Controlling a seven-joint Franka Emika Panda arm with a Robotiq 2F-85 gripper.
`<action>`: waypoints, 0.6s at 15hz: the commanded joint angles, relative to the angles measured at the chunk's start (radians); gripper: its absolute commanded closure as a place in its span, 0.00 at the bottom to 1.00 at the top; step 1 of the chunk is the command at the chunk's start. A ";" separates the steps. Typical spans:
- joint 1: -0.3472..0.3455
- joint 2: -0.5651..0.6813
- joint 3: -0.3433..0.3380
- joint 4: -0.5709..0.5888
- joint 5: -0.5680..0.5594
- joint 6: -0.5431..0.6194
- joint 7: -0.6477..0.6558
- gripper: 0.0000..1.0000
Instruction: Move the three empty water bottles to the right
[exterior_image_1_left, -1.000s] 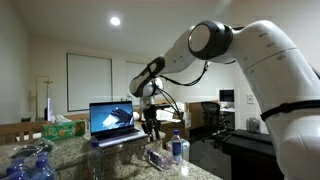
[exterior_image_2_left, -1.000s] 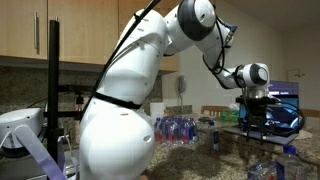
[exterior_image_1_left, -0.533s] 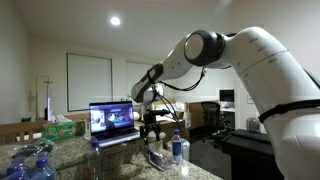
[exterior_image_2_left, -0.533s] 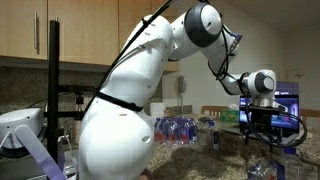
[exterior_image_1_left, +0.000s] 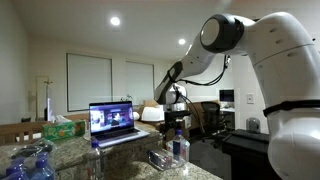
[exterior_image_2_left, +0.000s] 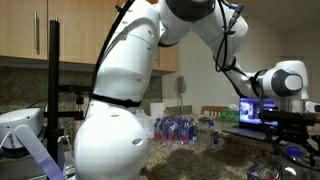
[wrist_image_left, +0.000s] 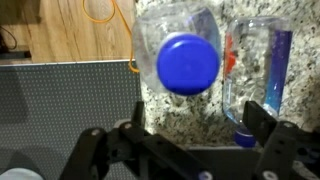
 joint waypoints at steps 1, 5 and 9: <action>-0.008 -0.094 -0.007 -0.133 0.019 0.182 -0.051 0.00; -0.010 -0.134 -0.001 -0.191 0.029 0.194 -0.143 0.00; -0.010 -0.158 0.004 -0.230 0.039 0.194 -0.285 0.00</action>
